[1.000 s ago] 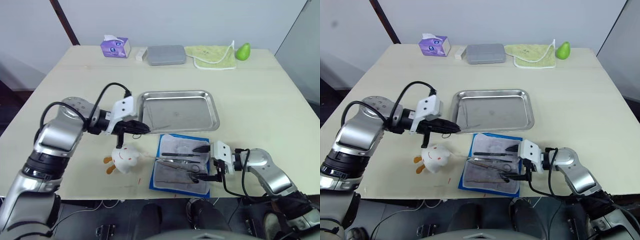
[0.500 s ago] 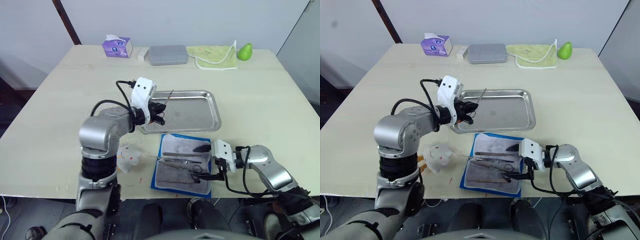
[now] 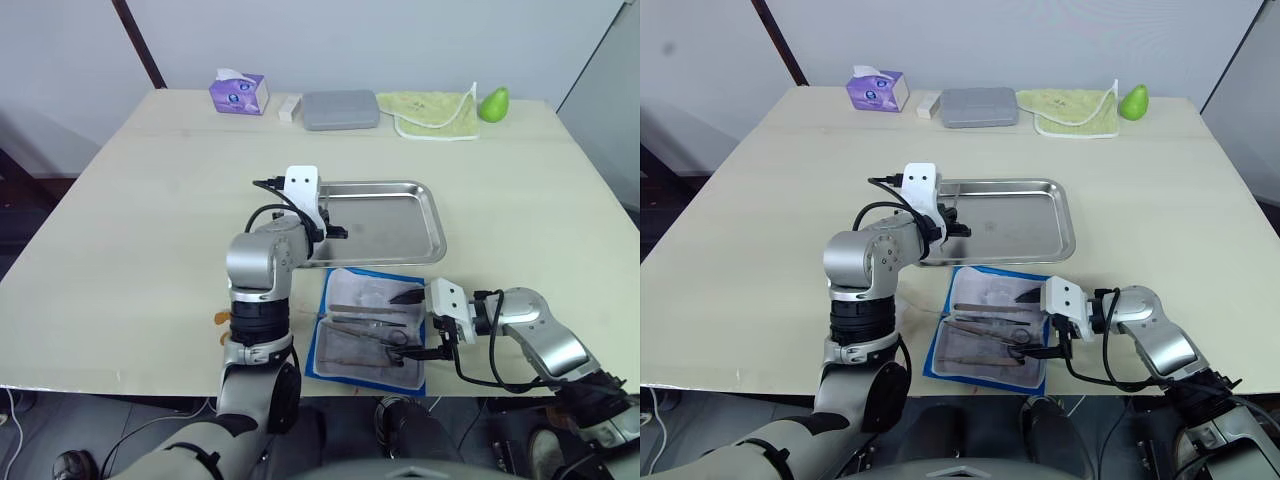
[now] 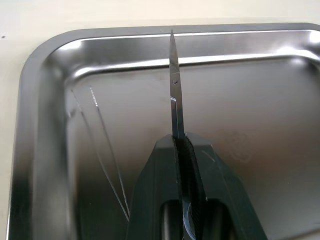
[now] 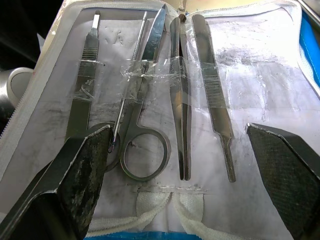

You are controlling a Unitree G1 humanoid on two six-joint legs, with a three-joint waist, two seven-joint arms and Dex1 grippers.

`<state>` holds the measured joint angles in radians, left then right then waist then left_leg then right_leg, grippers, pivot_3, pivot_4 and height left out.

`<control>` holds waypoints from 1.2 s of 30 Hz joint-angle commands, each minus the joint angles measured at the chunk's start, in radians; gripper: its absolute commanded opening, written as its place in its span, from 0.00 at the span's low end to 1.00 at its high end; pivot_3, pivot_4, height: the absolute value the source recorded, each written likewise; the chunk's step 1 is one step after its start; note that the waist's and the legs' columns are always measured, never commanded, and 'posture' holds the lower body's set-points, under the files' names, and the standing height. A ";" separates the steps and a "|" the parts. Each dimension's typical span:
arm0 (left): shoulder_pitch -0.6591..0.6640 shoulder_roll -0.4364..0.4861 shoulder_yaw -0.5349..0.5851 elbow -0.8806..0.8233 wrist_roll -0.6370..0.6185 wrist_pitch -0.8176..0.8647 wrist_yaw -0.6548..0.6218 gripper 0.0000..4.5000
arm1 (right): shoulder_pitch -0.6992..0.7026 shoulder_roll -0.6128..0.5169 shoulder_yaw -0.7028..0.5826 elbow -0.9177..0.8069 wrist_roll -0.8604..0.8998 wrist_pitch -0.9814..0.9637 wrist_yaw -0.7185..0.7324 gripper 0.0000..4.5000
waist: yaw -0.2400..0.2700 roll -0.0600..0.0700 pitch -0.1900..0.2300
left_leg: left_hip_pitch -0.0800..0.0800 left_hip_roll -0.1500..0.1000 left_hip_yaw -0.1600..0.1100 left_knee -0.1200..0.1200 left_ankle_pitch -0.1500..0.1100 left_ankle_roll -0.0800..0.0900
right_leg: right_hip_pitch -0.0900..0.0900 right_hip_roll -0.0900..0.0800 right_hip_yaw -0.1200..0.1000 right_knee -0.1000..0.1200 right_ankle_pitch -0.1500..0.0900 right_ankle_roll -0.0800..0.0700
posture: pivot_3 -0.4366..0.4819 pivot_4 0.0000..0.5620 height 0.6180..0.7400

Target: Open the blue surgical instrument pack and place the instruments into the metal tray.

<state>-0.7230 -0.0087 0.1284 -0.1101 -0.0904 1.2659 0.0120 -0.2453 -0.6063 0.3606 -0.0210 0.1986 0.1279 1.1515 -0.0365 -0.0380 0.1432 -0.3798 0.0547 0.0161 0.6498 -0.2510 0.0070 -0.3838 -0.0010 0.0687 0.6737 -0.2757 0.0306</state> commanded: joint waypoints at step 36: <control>0.118 0.145 -0.038 -0.237 -0.322 -0.115 -0.428 0.83 | 0.066 -0.033 0.049 0.075 -0.075 0.055 -0.011 1.00 | -0.004 0.001 0.000 | 0.000 0.000 0.000 -0.001 0.000 0.000 | 0.006 -0.001 -0.001 -0.011 0.003 0.005 | 0.48 0.27 1.00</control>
<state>-0.6443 0.0399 0.1332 -0.2338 -0.3162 1.2218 -0.2159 -0.2405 -0.6157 0.3589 -0.0253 0.1998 0.1279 1.1517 -0.0401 -0.0367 0.1435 -0.3796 0.0545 0.0156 0.6482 -0.2511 0.0066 -0.3784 -0.0020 0.0680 0.6626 -0.2722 0.0355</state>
